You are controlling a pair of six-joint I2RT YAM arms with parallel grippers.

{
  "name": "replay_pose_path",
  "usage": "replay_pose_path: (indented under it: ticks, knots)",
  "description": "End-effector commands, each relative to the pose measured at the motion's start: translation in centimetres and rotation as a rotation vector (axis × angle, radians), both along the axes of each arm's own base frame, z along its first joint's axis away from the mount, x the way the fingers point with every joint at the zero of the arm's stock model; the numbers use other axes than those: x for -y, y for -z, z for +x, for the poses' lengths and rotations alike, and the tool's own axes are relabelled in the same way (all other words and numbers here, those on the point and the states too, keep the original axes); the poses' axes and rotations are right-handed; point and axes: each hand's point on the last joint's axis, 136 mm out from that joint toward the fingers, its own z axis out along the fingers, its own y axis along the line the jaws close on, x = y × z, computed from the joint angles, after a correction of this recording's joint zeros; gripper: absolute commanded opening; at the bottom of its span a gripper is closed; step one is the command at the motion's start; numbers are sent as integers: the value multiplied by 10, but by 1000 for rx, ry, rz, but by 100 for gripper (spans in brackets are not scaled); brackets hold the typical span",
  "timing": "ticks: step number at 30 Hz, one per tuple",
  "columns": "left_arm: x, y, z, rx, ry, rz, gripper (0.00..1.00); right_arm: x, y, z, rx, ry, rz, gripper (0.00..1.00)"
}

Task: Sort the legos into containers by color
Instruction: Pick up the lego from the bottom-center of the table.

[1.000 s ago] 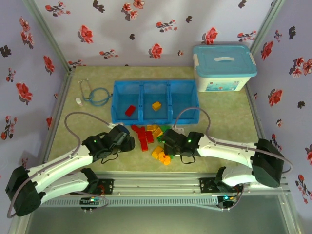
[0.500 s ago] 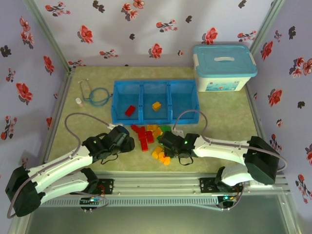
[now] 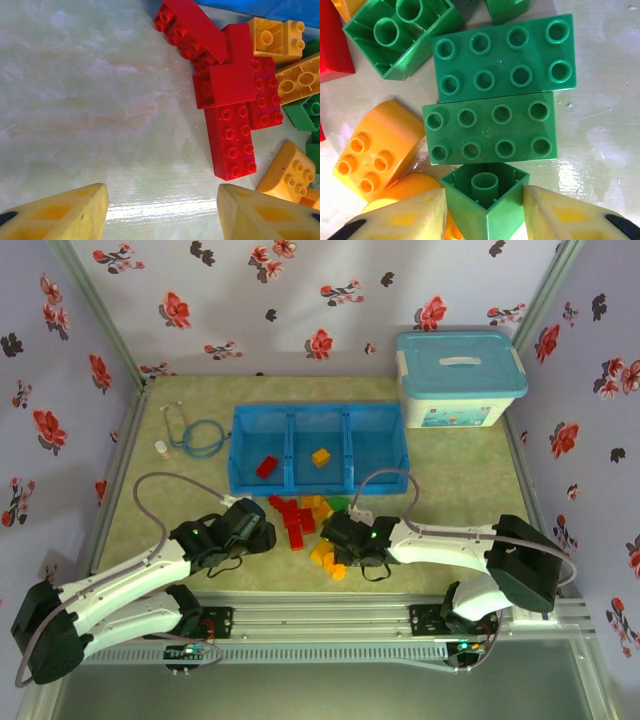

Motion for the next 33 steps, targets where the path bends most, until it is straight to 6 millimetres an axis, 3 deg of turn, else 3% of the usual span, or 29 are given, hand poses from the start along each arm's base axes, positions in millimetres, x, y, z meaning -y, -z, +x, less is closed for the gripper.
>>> replay_pose_path:
  ticks: [1,19,28,33]
  knots:
    - [0,3,0,3,-8,2,59,16,13,-3,-5,32,-66,42]
    - [5,5,4,-1,-1,12,59,41,20,-5,3,80,-154,51]
    - [4,7,3,-5,-4,16,59,39,24,-7,-8,86,-134,41]
    - [3,8,2,-6,-8,16,59,41,17,-8,8,97,-127,36]
